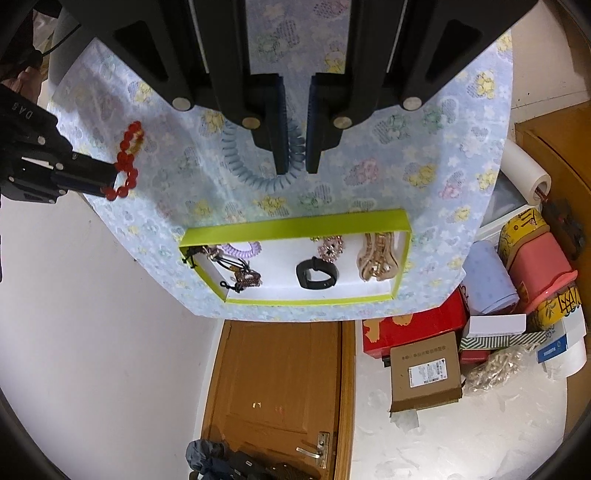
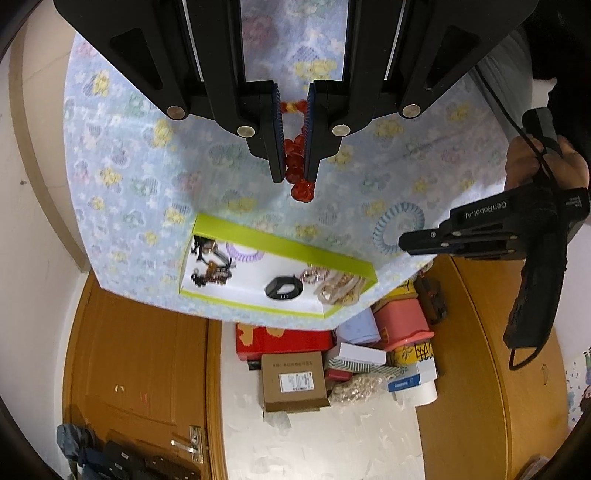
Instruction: Organize jewelry
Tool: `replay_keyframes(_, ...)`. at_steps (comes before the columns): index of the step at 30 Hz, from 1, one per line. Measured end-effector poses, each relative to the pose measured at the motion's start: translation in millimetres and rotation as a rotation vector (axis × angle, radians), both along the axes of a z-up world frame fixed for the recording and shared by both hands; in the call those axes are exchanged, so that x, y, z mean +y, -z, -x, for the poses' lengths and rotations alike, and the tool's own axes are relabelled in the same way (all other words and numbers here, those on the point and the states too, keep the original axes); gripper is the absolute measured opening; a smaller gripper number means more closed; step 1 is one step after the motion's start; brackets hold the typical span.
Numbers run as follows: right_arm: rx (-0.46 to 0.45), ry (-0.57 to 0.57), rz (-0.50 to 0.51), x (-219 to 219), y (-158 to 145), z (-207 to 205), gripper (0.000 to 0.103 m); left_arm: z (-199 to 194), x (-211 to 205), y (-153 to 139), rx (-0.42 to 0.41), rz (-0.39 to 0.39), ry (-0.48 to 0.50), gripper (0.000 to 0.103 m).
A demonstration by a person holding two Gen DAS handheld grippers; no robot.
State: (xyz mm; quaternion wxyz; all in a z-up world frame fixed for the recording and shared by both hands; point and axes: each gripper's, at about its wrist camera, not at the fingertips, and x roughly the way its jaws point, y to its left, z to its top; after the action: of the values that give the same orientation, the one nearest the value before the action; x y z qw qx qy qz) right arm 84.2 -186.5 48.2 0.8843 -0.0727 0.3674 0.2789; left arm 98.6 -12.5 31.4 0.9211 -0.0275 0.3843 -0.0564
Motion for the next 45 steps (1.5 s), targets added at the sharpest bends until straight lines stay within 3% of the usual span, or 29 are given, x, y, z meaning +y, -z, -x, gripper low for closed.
replay_keyframes(12, -0.050, -0.002, -0.012, 12.4, -21.4, -33.6, 0.010, -28.8, 7.3, -19.0, -0.035, 0.000, -0.006, 0.009)
replay_keyframes(25, -0.079, 0.011, -0.025, 25.7, -36.1, -88.9, 0.010, -87.7, 13.5, -15.4, -0.010, 0.006, -0.015, 0.009)
replay_keyframes(32, -0.061, 0.026, -0.025, 33.7, -28.1, -124.9, 0.010, -118.1, 15.9, -6.3, 0.010, 0.013, -0.021, 0.009)
replay_keyframes(45, 0.053, 0.078, -0.042, 39.2, 15.4, -188.1, 0.010, -152.1, 7.0, 28.7, 0.067, 0.035, 0.015, 0.009)
